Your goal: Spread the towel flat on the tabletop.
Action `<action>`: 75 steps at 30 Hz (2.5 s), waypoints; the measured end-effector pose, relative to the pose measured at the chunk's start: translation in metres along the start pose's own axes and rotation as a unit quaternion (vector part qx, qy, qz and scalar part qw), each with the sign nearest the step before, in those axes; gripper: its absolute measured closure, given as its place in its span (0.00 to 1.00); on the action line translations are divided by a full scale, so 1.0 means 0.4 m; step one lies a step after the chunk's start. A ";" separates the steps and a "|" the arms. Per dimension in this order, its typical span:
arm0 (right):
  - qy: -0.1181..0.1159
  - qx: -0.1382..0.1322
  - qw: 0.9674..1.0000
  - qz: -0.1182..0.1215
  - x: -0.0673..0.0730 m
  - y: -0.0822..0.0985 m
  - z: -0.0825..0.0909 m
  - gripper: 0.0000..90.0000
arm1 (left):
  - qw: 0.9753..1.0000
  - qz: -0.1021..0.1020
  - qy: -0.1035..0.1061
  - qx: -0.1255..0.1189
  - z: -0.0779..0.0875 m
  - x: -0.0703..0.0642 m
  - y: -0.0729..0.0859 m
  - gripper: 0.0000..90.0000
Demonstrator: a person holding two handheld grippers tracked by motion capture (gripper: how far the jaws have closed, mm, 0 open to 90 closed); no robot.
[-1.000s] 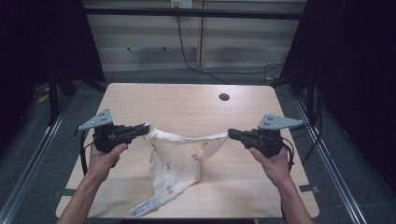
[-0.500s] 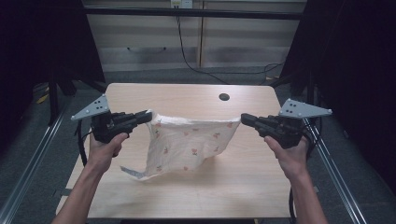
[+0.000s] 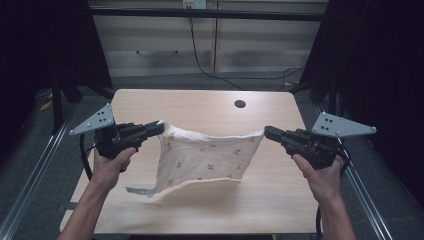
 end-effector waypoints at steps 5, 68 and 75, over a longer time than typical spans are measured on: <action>0.004 -0.015 1.000 0.003 0.031 0.016 0.028 1.00 | 1.000 0.000 0.009 -0.001 0.020 -0.029 0.018 0.96; 0.074 0.158 0.970 -0.170 -0.376 0.342 -0.485 0.64 | 0.969 0.137 -0.135 0.158 -0.123 0.372 0.320 0.76; 0.050 0.149 0.976 -0.149 -0.329 0.335 -0.429 0.61 | 0.968 0.136 -0.133 0.166 -0.093 0.335 0.320 0.72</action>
Point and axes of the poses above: each handheld gripper's, and its own axes: z roughly backward along the jaws, y roughly out of its underside, x roughly to its left, the point moved 8 cm from there along -z, roughly forward along the jaws, and after that the axes turned 4 degrees about x, right-handed, at the moved point
